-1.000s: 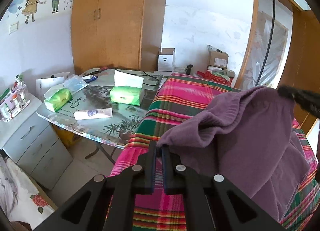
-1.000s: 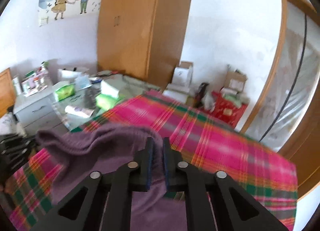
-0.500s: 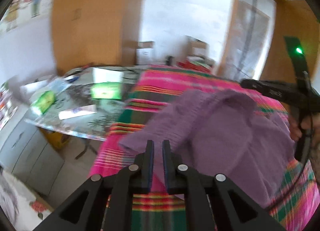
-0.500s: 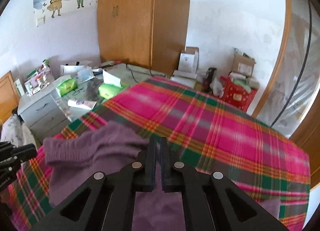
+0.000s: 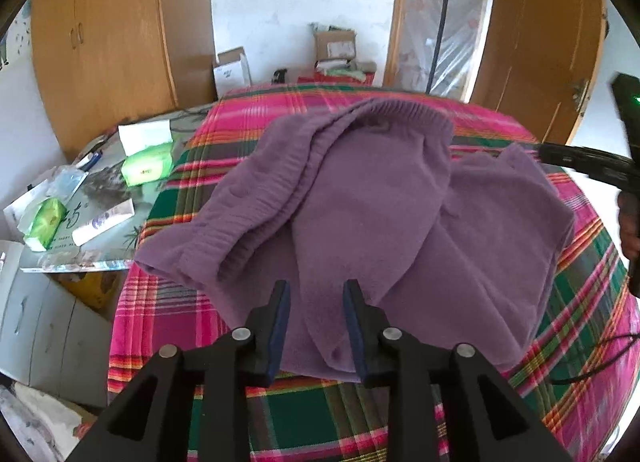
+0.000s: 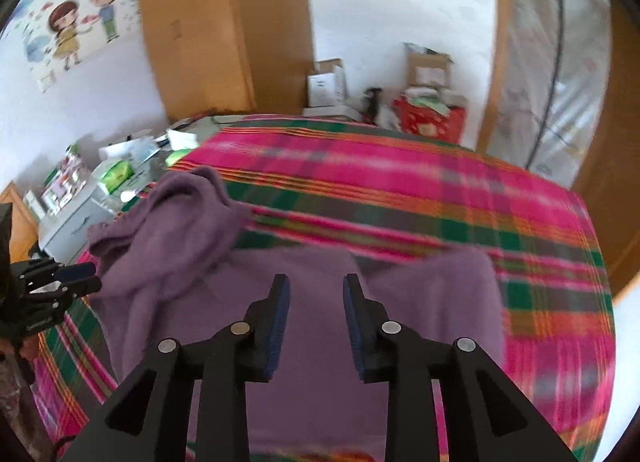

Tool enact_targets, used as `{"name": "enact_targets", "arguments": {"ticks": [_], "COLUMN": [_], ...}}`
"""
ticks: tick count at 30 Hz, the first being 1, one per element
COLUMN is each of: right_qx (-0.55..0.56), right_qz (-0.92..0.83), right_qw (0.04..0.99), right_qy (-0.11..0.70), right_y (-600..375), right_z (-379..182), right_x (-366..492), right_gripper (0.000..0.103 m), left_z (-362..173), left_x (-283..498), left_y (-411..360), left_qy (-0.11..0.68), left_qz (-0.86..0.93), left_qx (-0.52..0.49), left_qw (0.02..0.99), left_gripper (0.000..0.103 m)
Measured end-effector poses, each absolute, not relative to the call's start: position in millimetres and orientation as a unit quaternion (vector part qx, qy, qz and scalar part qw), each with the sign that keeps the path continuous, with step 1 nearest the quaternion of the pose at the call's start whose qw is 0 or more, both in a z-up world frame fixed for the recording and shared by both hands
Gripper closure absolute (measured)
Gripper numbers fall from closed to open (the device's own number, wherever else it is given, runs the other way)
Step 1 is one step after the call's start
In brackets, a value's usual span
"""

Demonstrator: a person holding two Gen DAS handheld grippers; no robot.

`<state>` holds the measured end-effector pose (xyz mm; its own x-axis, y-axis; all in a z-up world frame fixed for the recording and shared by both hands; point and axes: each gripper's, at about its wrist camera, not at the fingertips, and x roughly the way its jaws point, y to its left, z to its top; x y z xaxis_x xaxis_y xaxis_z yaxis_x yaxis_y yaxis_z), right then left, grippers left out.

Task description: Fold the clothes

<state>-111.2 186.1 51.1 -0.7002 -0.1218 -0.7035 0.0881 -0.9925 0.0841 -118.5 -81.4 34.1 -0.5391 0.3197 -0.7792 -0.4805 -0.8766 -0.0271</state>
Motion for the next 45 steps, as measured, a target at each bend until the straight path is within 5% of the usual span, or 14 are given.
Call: {"name": "enact_targets", "arguments": {"ticks": [10,26,45], "right_qx": [0.396,0.425,0.429], "right_qz": [-0.911,-0.889,-0.861], "right_qw": [0.033,0.169,0.229], "right_qy": [-0.109,-0.025,0.15], "right_y": [238.5,152.6,90.3], "right_z": [28.9,-1.7,-15.2], "right_x": [-59.5,-57.8,-45.2], "right_gripper": [0.07,0.07,0.06], "left_z": [22.0,34.8,67.1], "left_x": [-130.3,-133.8,-148.5], "left_y": [-73.4,-64.5,-76.0], "left_qy": [0.099,0.089,0.001], "left_qz": [0.865,0.866,0.879], "left_qx": [-0.453,-0.456,-0.436], "left_qw": [0.192,0.187,0.195], "left_gripper": [0.074,0.095,0.098]}}
